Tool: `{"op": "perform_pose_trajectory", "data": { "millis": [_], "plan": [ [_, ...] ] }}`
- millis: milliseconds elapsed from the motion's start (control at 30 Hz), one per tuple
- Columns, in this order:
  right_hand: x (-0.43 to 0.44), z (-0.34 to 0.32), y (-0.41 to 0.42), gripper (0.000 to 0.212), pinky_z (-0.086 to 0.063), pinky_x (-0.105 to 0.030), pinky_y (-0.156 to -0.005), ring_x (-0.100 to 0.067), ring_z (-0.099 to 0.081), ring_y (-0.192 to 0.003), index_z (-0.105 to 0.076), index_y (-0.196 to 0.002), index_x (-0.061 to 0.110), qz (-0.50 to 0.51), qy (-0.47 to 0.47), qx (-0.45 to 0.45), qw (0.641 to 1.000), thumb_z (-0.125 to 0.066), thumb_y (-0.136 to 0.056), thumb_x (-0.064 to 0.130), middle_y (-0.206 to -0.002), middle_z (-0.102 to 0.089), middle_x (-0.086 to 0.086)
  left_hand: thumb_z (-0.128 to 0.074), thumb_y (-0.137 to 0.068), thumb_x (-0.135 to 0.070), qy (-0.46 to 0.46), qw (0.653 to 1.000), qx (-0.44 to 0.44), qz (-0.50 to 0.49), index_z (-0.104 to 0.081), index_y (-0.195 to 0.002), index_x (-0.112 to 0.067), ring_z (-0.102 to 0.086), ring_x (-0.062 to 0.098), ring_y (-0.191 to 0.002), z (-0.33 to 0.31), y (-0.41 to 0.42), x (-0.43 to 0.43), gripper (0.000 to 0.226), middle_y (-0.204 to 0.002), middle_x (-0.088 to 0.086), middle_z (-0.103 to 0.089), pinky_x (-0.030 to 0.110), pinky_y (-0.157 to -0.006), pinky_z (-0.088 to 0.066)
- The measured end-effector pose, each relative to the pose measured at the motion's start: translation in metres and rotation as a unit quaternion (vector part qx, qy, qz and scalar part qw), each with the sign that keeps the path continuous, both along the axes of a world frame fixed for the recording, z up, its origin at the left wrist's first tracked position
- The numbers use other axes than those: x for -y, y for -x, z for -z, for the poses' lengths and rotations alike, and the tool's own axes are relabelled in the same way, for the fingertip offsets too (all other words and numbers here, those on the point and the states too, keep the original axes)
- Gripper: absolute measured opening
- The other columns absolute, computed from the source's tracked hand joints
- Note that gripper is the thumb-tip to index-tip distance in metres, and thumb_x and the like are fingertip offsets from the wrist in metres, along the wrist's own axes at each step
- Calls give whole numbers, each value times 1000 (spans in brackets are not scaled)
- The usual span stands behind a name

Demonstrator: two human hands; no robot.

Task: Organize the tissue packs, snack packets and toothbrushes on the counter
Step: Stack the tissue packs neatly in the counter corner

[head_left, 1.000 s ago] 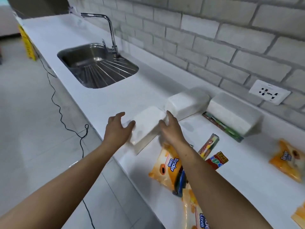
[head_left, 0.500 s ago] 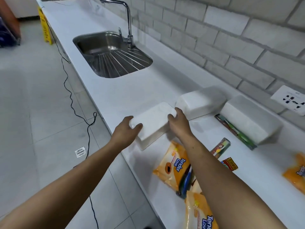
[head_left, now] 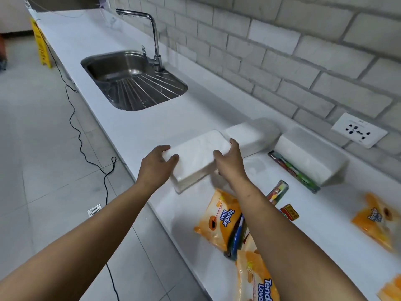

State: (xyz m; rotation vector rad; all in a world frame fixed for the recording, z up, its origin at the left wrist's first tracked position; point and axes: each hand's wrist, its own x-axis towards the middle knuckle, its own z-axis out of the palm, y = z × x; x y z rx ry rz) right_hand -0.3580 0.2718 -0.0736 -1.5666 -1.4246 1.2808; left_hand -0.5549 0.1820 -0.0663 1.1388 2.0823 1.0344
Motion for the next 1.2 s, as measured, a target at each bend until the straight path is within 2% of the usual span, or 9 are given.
{"op": "perform_pose_trajectory", "data": {
  "millis": [100, 300, 467, 600, 700, 800, 900, 1067, 1200],
  "plan": [
    [4, -16, -6, 80, -47, -44, -110, -26, -53, -131, -24, -158, 23, 27, -36, -16, 999, -60, -86, 29, -153, -45, -5, -67, -95, -40, -25, 1000, -1, 13, -66, -133, -27, -64, 18, -111, -13, -1, -9, 40, -121, -9, -69, 35, -96, -52],
    [9, -47, -32, 87, -44, -40, -114, -17, -52, -133, -17, -160, 30, 88, -94, -89, 988, -65, -88, 23, -154, -46, 1, -73, -91, -35, -86, 994, 33, 65, -74, -103, -36, -72, 22, -94, -46, -21, -19, 12, -99, -18, -72, 41, -87, -60],
    [16, -70, -69, 97, -48, -47, -111, -16, -57, -128, -14, -159, 40, 161, -143, -162, 963, -69, -84, 14, -148, -50, 6, -77, -91, -29, -119, 979, 115, 122, -77, -113, -23, -76, 21, -91, -67, -59, -21, 22, -106, -6, -75, 40, -80, -65],
    [30, -82, -112, 96, -52, -52, -105, -12, -60, -121, -13, -160, 37, 215, -165, -240, 932, -67, -89, 1, -130, -50, 29, -77, -93, -23, -132, 963, 150, 180, -76, -114, -18, -76, 22, -87, -76, -97, -19, 21, -107, 1, -76, 42, -82, -65],
    [49, -91, -151, 96, -55, -47, -101, -21, -58, -128, -14, -161, 39, 258, -158, -318, 899, -69, -91, 0, -157, -35, 8, -77, -93, -23, -145, 950, 170, 219, -76, -112, -20, -77, 25, -87, -85, -133, -14, 20, -107, 1, -77, 45, -85, -64],
    [69, -96, -189, 86, -61, -35, -81, -28, -64, -122, -26, -160, 29, 279, -120, -379, 874, -72, -90, 6, -149, -50, -7, -77, -94, -21, -151, 935, 193, 256, -76, -111, -20, -76, 25, -90, -92, -171, -7, 18, -107, 1, -77, 44, -86, -64],
    [97, -100, -227, 54, -61, -41, -79, -35, -67, -117, -54, -141, 25, 267, -92, -355, 891, -73, -91, 17, -124, -73, -9, -76, -94, -18, -146, 920, 212, 296, -75, -110, -17, -76, 25, -93, -96, -211, 3, 16, -106, 3, -77, 41, -84, -65],
    [160, -102, -289, 65, -52, -68, -92, -34, -70, -112, -42, -139, 56, 253, -65, -287, 922, -76, -89, 31, -111, -78, 4, -73, -96, -16, -114, 894, 259, 348, -71, -116, -9, -77, 24, -93, -98, -283, 41, 21, -109, 12, -75, 32, -79, -64],
    [219, -101, -340, 67, -61, -56, -78, -33, -73, -108, -39, -143, 54, 292, -84, -289, 908, -72, -92, 26, -120, -75, -1, -73, -97, -17, -84, 872, 275, 396, -70, -113, -6, -77, 20, -92, -96, -341, 82, 20, -110, 12, -73, 37, -84, -65]
  ]
}}
